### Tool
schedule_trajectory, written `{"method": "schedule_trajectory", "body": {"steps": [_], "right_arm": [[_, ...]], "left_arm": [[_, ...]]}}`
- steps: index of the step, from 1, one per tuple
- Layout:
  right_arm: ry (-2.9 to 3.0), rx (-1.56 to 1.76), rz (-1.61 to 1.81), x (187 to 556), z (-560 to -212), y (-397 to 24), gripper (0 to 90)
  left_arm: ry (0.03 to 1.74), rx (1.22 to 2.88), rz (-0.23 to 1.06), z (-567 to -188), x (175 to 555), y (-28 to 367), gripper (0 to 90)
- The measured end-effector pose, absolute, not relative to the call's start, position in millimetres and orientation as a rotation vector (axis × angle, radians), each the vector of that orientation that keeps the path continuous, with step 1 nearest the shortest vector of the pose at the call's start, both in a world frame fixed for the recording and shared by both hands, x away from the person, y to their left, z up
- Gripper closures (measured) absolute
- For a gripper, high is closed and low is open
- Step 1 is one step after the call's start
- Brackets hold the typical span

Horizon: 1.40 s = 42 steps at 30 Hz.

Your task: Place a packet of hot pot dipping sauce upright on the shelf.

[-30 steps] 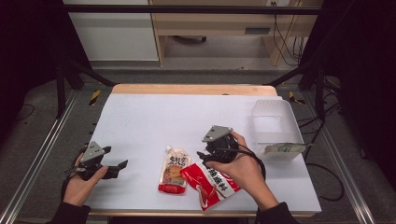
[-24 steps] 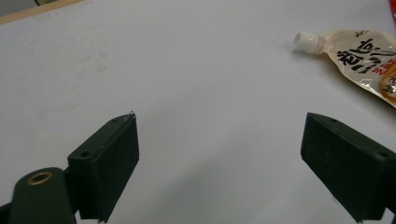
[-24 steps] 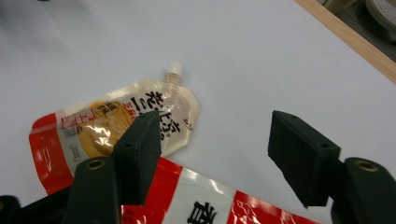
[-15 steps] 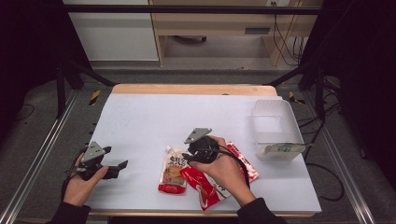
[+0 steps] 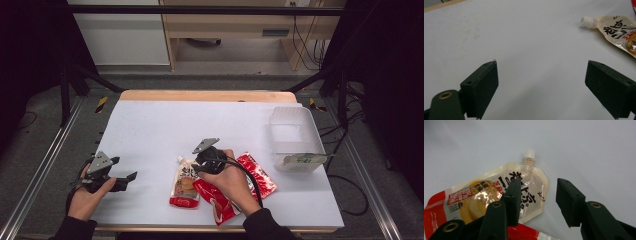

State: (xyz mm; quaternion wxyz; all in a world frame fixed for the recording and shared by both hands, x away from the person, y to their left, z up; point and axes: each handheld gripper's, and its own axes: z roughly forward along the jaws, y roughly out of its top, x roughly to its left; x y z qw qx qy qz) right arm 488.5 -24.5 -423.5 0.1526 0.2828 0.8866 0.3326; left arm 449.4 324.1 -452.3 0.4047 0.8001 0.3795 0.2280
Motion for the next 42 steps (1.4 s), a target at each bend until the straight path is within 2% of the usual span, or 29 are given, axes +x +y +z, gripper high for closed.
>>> {"method": "schedule_trajectory", "body": {"steps": [12,14,17,21,28,36,39,42], "right_arm": [[2.552,0.901,0.970,502.8,-446.7,-17.1,55.0],[2.559,0.906,0.970,504.4,-451.6,-16.8,53.7],[2.576,0.961,0.968,507.2,-460.2,-18.4,46.4],[2.601,0.944,0.976,507.9,-463.3,-17.2,43.1],[2.624,0.970,0.981,509.9,-466.2,-16.3,42.7],[2.641,0.961,0.957,508.9,-467.7,-15.2,53.7],[2.620,0.925,0.934,505.5,-466.9,-14.4,65.6],[2.615,0.902,0.929,502.7,-468.0,-14.5,70.8]], "left_arm": [[0.948,2.035,0.569,-452.8,449.4,320.4,11.3],[0.947,2.036,0.566,-453.2,449.7,320.2,11.3],[0.942,2.040,0.563,-453.5,450.0,319.4,11.3],[0.941,2.043,0.563,-453.6,449.9,319.0,11.3],[0.938,2.050,0.562,-453.7,449.8,318.4,11.3],[0.937,2.050,0.560,-454.0,450.0,318.1,11.3],[0.935,2.051,0.558,-454.1,450.0,317.5,11.4],[0.932,2.057,0.557,-454.2,450.2,317.1,11.4]]}}
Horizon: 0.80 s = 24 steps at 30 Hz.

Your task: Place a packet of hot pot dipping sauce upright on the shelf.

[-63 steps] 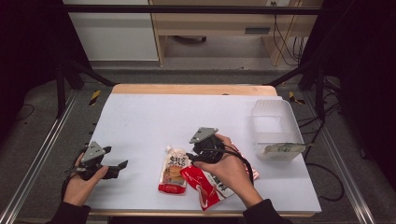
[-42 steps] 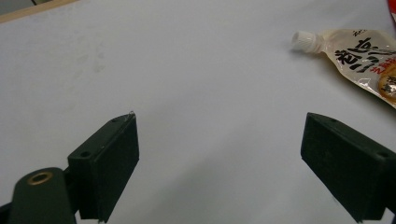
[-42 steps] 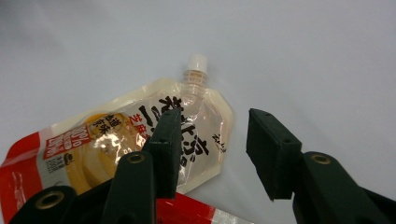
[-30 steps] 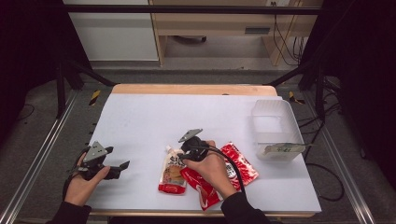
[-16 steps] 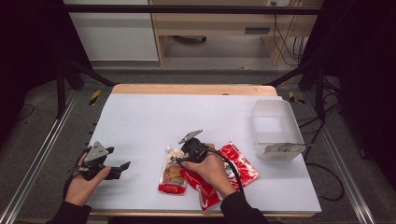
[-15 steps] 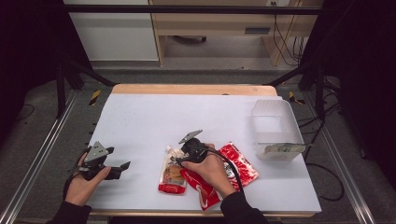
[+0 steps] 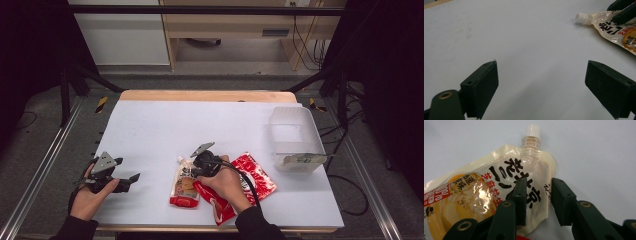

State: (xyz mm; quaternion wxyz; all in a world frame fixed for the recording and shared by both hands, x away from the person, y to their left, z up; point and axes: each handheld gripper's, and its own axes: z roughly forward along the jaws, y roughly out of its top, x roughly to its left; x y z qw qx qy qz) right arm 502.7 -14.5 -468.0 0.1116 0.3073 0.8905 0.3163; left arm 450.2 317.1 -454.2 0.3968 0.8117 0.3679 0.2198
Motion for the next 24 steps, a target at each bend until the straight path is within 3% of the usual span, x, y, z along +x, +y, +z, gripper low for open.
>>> {"method": "schedule_trajectory", "body": {"steps": [7,24], "right_arm": [[2.619,0.856,0.939,500.1,-465.1,-13.5,86.3],[2.534,0.730,1.114,493.6,-428.7,3.7,89.2]], "left_arm": [[0.930,2.061,0.557,-454.4,450.2,316.5,11.4],[0.934,2.052,0.559,-453.7,450.0,317.8,11.4]]}}
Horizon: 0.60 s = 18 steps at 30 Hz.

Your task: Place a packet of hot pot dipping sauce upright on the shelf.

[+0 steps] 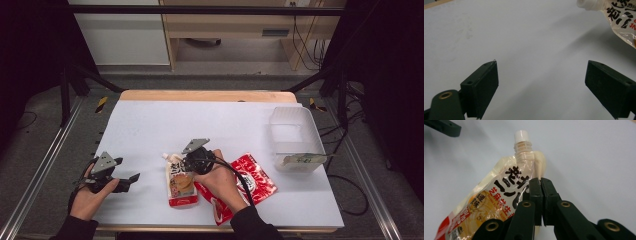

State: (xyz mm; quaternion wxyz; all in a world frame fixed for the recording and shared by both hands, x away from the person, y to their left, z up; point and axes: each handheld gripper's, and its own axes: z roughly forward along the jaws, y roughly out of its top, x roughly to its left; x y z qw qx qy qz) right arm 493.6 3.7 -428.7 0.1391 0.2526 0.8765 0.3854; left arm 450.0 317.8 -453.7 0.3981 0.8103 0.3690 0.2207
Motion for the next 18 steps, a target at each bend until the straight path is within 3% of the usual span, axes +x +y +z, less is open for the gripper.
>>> {"method": "schedule_trajectory", "body": {"steps": [18], "right_arm": [[2.429,0.560,1.319,476.8,-385.9,-8.0,89.6]], "left_arm": [[0.860,2.071,0.548,-438.7,445.1,308.1,12.1]]}}
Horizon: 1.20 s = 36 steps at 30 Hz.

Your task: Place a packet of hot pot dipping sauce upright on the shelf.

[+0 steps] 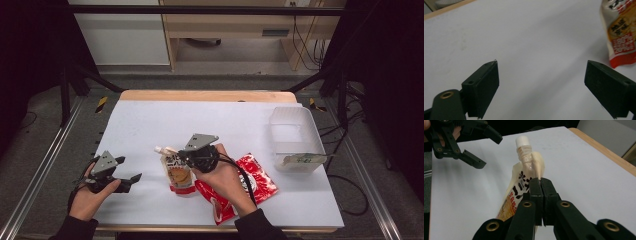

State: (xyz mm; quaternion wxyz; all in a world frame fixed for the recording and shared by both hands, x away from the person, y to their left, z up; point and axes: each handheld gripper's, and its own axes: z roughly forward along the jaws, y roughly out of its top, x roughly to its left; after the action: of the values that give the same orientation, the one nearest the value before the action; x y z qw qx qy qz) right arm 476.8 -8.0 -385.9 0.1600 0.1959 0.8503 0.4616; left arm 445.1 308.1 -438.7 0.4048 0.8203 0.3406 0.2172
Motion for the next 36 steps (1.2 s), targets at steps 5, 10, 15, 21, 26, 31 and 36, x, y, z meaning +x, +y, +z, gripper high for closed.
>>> {"method": "schedule_trajectory", "body": {"steps": [5,10,15,21,26,31,36], "right_arm": [[2.405,0.548,1.335,476.1,-377.9,-11.9,89.6],[2.373,0.571,1.368,476.5,-372.6,-19.9,89.7],[2.335,0.573,1.391,476.6,-363.8,-27.5,89.7],[2.301,0.590,1.421,477.2,-355.8,-38.9,89.7],[2.287,0.583,1.437,475.4,-350.4,-43.4,89.7],[2.278,0.582,1.450,473.5,-346.5,-46.7,89.8],[2.264,0.574,1.456,471.5,-341.9,-49.9,89.8]], "left_arm": [[0.809,2.079,0.535,-424.3,445.0,292.5,11.9],[0.762,2.104,0.520,-413.3,448.6,277.3,11.9],[0.714,2.102,0.512,-390.8,457.0,266.4,12.2],[0.684,2.114,0.524,-371.3,461.9,259.5,13.5],[0.653,2.126,0.513,-356.7,465.1,248.0,14.7],[0.617,2.139,0.511,-347.6,465.1,238.2,16.4],[0.573,2.174,0.512,-337.4,466.2,227.6,18.5]]}}
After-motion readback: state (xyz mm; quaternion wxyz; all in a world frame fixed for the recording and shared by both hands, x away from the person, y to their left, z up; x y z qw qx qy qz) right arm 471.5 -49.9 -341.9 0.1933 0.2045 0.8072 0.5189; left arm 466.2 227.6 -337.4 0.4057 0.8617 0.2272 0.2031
